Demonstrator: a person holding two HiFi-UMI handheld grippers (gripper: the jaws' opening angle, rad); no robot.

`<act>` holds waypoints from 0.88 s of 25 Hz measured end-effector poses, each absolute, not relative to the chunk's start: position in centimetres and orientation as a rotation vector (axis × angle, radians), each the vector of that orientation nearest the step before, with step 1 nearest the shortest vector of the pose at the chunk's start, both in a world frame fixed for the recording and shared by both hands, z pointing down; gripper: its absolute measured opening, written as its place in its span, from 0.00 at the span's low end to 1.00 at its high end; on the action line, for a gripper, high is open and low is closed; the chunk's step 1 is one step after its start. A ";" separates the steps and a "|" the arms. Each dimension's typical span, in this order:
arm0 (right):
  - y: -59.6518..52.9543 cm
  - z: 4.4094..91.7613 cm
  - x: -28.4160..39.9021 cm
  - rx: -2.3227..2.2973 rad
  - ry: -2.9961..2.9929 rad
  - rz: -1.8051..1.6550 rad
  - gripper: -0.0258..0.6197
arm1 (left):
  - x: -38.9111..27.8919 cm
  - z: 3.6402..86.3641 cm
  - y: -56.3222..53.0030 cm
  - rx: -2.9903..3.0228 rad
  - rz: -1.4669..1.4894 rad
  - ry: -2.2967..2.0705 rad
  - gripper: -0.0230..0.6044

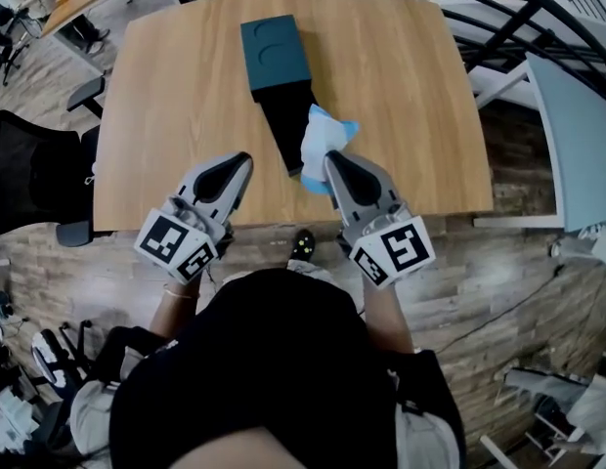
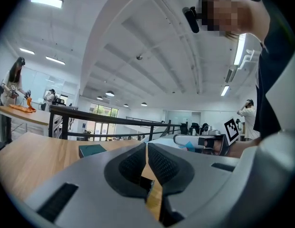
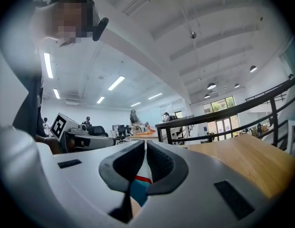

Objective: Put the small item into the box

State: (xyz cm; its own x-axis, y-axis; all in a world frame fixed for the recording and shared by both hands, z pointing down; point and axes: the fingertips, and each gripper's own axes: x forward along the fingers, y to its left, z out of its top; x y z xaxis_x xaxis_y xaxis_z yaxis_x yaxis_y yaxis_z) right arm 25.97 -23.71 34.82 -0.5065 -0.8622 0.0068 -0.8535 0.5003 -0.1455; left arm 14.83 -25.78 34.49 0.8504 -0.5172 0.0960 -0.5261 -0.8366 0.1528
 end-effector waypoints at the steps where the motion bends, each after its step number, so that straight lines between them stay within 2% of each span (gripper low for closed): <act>1: -24.1 35.2 26.1 -1.518 2.673 -0.206 0.08 | 15.1 34.6 -26.2 2.841 0.071 -0.820 0.07; 8: -27.2 37.9 26.9 -1.457 2.757 -0.232 0.08 | 16.2 35.1 -28.4 2.784 0.055 -0.891 0.07; 22: -32.8 42.5 24.7 -1.436 2.887 -0.281 0.08 | 13.2 36.3 -31.9 2.730 0.056 -0.942 0.07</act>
